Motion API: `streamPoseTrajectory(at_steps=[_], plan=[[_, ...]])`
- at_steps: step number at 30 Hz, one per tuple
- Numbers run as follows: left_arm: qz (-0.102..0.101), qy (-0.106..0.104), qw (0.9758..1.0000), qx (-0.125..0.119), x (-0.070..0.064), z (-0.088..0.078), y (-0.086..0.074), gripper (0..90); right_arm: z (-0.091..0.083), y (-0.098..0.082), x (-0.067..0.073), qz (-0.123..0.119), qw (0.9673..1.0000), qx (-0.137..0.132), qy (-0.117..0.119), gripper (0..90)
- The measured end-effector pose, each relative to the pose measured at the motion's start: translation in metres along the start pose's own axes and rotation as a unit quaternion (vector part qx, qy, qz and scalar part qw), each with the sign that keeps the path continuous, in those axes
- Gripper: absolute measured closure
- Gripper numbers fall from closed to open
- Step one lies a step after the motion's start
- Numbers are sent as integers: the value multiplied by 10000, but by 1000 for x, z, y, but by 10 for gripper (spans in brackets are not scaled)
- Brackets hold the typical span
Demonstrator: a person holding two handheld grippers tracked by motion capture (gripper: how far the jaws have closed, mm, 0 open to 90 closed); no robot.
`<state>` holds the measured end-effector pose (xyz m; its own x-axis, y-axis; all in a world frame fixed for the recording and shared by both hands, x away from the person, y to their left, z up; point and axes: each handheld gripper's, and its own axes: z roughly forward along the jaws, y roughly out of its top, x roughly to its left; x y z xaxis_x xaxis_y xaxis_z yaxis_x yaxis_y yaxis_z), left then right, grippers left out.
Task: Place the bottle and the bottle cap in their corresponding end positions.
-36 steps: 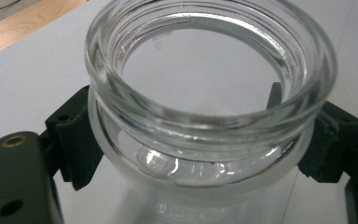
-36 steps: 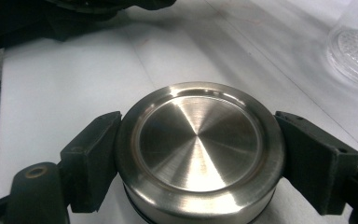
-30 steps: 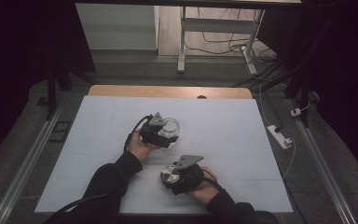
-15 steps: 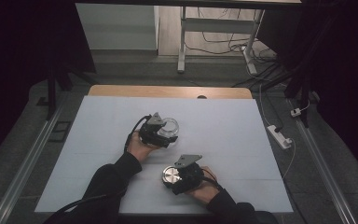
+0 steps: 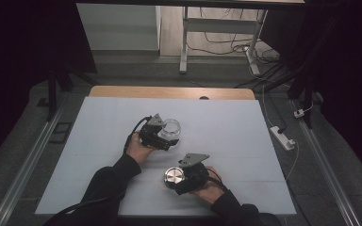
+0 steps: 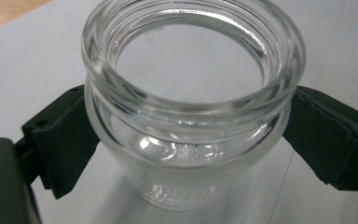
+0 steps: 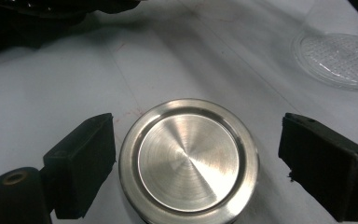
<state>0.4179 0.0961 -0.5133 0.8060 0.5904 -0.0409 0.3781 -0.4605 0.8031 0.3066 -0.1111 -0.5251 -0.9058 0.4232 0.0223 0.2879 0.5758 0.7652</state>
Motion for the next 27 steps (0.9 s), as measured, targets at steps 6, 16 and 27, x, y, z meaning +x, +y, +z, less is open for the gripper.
streamPoseTrajectory(at_steps=[6,16,27], plan=[[51,53,9999,104,-2,-6,-1,44,-5,1,-2,102,9999,-40,17,94],[-129,-3,9997,192,0,-19,-5,0,-14,1,-5,150,9998,-136,-11,80],[-287,-117,9994,133,-6,-38,-14,0,-21,2,-6,161,9998,-131,-29,61]])
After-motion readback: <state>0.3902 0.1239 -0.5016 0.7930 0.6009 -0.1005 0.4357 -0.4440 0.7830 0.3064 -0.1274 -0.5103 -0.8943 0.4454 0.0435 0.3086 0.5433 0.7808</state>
